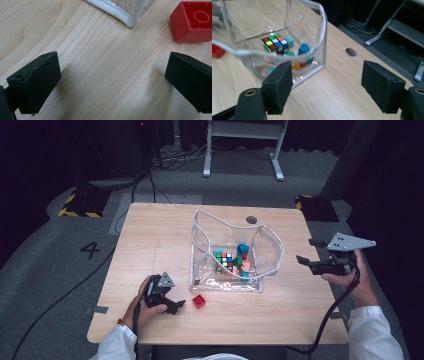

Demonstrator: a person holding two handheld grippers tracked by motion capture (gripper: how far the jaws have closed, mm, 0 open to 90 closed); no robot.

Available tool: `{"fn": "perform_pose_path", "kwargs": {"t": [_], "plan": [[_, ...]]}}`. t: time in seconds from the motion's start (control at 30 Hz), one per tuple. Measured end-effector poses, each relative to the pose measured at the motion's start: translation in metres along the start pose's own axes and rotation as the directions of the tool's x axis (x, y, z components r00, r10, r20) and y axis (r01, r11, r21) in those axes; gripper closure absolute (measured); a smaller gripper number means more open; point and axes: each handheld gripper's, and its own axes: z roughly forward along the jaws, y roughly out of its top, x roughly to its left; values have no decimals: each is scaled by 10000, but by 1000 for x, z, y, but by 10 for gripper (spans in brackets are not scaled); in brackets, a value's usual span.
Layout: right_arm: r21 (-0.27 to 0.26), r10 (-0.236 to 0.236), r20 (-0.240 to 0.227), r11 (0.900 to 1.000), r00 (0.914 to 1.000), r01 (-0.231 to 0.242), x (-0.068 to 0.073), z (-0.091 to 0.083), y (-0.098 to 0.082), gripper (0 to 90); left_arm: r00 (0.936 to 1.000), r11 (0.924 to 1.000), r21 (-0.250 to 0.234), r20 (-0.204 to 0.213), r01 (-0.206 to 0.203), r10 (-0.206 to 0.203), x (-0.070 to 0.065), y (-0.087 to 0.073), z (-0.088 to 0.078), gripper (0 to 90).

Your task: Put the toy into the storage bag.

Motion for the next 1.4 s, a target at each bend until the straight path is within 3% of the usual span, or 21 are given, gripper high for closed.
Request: {"fn": "perform_pose_path", "kwargs": {"t": [0.13,0.33,0.6,0.8,0.87,0.97,1.13,1.2,1.23,1.27,1.37,1.4], "plan": [[18,502,-140,9987,9986,-502,0,2,-27,261,10000,10000,1,-1,-2,2,0,0,0,4],[596,794,-511,9953,9955,-763,13,22,-60,264,10000,10000,3,-1,-3,3,0,0,0,4],[1275,507,-1411,9913,9887,-326,46,57,-84,297,10000,10000,1,-4,0,0,0,0,0,4],[1622,556,-2246,9866,9729,-189,76,83,-92,297,10000,10000,0,-2,-4,4,0,0,0,4],[1597,744,-2727,9867,9592,-311,85,93,-93,297,10000,10000,2,-3,-4,4,0,0,0,4],[1629,471,-2974,9866,9536,20,101,106,-93,299,10000,10000,3,4,-18,18,0,0,0,4],[1254,486,-3213,9921,9457,-84,120,119,-84,319,10000,10000,2,-3,-3,3,0,0,0,4],[1541,846,-3266,9874,9414,-353,129,124,-80,326,10000,10000,2,-4,-16,16,0,0,0,4],[1551,809,-3351,9875,9387,-298,132,126,-79,326,10000,10000,3,-12,-20,20,0,0,0,4],[1375,457,-3428,9905,9383,20,133,131,-77,326,10000,10000,2,-4,-12,12,0,0,0,4],[1639,677,-3597,9864,9306,-84,145,140,-74,327,10000,10000,0,2,-1,1,0,0,0,4],[1703,490,-3692,9853,9281,157,148,144,-73,327,10000,10000,0,0,-4,4,0,0,0,4]]}}
